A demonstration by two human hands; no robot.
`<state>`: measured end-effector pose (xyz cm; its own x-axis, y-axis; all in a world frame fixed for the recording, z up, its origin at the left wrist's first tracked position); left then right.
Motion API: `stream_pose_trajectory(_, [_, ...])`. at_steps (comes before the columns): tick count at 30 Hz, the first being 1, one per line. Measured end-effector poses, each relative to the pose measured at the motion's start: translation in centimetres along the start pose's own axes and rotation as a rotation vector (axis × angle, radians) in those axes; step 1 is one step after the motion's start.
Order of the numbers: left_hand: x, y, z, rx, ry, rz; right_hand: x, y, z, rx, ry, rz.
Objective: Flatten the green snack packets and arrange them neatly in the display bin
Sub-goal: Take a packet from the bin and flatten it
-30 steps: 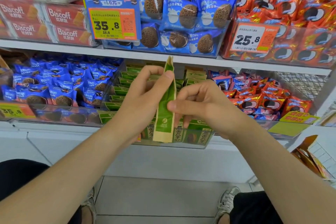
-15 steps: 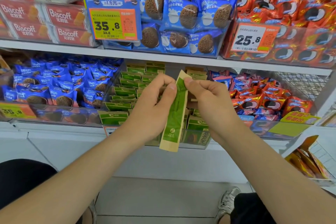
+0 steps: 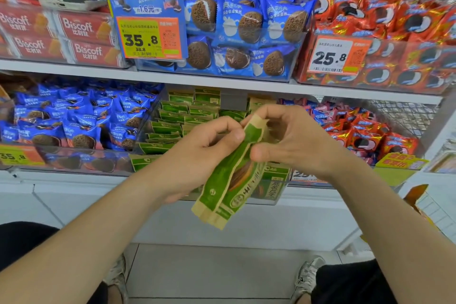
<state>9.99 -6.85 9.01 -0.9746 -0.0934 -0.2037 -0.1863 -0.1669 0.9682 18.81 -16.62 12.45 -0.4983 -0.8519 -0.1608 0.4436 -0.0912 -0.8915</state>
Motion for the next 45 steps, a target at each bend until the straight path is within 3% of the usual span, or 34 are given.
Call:
stream_pose_trajectory(5, [-0.1,-1.6,-0.2,-0.201,-0.012,0.086,-0.1,0.4,-0.1,0.130,0.077,0.034])
stream_pose_trajectory(9, [0.0,0.6,0.1,-0.266,-0.096,0.014,0.1,-0.2,1.3,0.126,0.205,0.075])
stream_pose_trajectory(12, [-0.2,1.2,0.8,-0.462,-0.163,-0.051,0.0,0.0,1.6,0.191,0.253,0.056])
stream_pose_trajectory(18, [-0.2,2.9,1.7,-0.725,-0.105,-0.312,0.1,0.1,0.0,0.192,0.037,-0.075])
stream_pose_trajectory(20, [-0.1,3.2,2.0,-0.761,-0.085,-0.342,0.1,-0.2,0.1,0.249,0.051,-0.072])
stream_pose_trajectory(25, [-0.9,4.1,4.2,-0.987,-0.025,-0.398,0.3,-1.9,1.9,0.498,0.370,0.085])
stream_pose_trajectory(30, [-1.3,4.6,5.8,-1.037,0.109,-0.481,0.0,-2.7,0.0,0.632,0.341,0.301])
stream_pose_trajectory(33, [-3.6,2.2,7.6,-1.097,0.149,-0.330,-0.1,-2.3,0.3,0.852,0.468,0.368])
stream_pose_trajectory(36, [-5.8,-1.5,9.1,-1.202,0.062,-0.155,-1.5,-0.6,0.5,1.109,0.555,0.283])
stream_pose_trajectory(41, [-8.5,-6.6,11.0,-1.255,-0.078,0.079,-6.1,1.6,-0.2,1.310,0.474,0.125])
stream_pose_trajectory(45, [-11.0,-6.9,11.4,-1.228,-0.090,0.086,-9.7,3.5,-0.5,1.391,0.369,0.008])
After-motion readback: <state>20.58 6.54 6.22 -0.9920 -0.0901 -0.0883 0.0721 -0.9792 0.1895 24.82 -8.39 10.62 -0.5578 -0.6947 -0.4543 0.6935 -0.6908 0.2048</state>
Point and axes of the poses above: each hand's wrist, its own x-axis away from the middle knuckle, its own z-axis out of the back of the hand, y = z × x, the point moved 10 cm from there along -x, towards the middle knuckle, and after that the axes turned 6 degrees about -z, right-handed, at the moved point
